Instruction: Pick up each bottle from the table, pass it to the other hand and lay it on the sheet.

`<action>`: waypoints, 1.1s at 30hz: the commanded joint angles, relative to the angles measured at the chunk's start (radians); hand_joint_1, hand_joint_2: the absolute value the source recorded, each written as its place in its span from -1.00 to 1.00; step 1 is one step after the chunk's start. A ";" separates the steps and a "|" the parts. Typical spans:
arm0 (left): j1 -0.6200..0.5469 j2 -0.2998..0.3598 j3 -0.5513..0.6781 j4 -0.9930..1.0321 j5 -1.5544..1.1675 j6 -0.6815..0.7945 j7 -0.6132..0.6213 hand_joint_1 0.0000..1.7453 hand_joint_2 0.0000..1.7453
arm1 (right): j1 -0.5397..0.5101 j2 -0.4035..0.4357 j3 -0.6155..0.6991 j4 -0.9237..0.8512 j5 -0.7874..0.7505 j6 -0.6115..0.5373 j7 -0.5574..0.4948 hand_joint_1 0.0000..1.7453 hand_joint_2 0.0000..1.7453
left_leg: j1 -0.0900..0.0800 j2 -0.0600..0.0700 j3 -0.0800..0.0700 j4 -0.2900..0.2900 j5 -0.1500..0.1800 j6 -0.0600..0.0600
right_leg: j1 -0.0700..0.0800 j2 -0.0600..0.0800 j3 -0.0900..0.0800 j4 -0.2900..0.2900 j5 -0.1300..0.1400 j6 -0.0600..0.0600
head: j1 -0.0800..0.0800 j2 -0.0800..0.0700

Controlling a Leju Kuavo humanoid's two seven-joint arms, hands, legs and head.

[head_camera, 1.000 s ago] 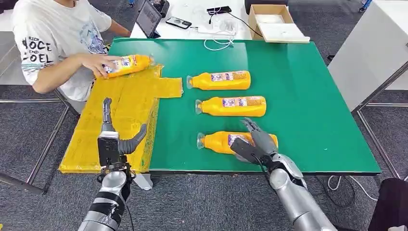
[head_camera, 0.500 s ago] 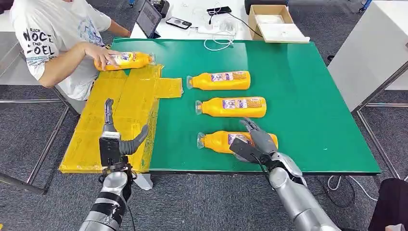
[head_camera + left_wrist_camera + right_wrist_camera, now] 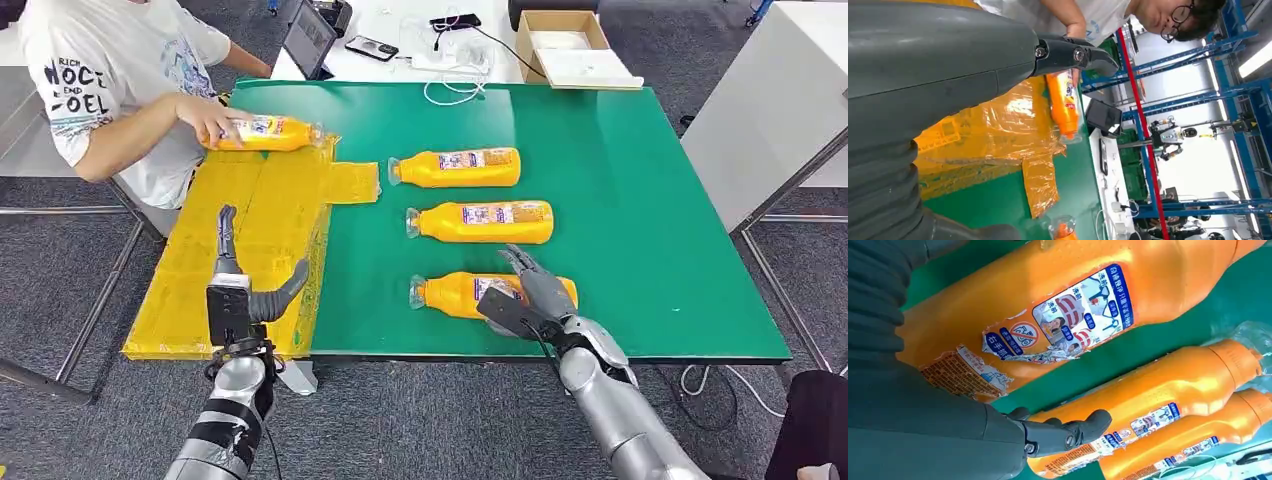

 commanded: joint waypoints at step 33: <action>-0.100 -0.012 -0.032 0.218 -0.006 -0.028 0.005 -1.00 1.00 | -0.101 -0.236 0.238 0.146 -0.029 0.229 0.140 -1.00 1.00 | -0.002 -0.003 0.009 0.000 -0.002 0.006 | -0.002 -0.003 0.012 -0.004 0.000 0.003 | 0.000 0.000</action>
